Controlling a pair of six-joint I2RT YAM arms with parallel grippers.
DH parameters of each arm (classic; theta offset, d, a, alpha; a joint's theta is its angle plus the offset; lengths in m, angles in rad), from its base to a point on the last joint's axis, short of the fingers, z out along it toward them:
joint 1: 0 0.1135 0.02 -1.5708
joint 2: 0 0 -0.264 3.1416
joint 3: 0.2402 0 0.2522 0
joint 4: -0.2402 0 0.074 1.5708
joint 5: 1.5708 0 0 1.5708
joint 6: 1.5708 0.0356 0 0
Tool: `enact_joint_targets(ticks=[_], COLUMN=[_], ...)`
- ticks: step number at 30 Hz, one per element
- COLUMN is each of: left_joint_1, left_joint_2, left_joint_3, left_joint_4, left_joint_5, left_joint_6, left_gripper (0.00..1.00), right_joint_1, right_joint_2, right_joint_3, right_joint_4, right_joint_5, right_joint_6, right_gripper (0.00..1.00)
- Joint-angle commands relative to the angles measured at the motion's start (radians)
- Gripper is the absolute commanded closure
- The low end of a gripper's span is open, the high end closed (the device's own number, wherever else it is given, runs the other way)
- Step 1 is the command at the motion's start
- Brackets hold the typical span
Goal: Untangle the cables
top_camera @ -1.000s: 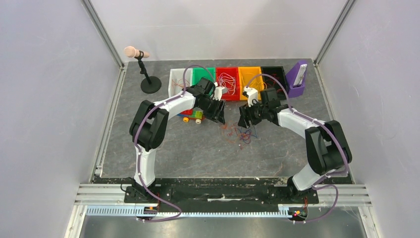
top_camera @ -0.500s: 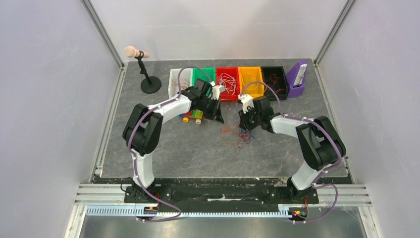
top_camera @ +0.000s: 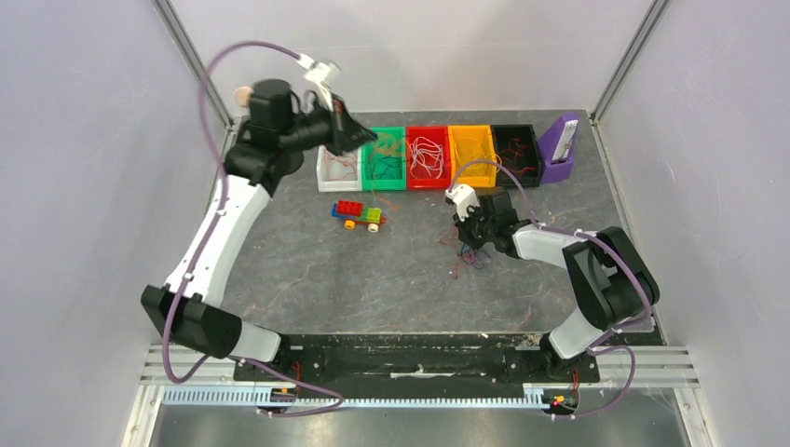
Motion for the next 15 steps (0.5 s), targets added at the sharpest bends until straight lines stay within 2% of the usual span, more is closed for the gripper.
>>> enact_joint_targets(ticks=[1, 7, 15], left_joint_1=[0.107, 0.159, 0.163], left_joint_2=[-0.050, -0.002, 0.081], left_joint_3=[0.160, 0.363, 0.306], left_joint_4=[0.006, -0.098, -0.028], left_joint_5=[0.044, -0.064, -0.309], left_joint_6=[-0.001, 0.117, 0.264], left_gripper=[0.98, 0.98, 0.98], right_joint_1=[-0.006, -0.020, -0.023], right_joint_2=[-0.032, -0.051, -0.085], right_joint_3=[-0.062, -0.073, -0.024], right_joint_4=[-0.117, -0.138, -0.175], right_joint_5=[0.097, 0.088, 0.003], right_joint_6=[-0.125, -0.163, -0.136], right_gripper=[1.00, 1.00, 1.00])
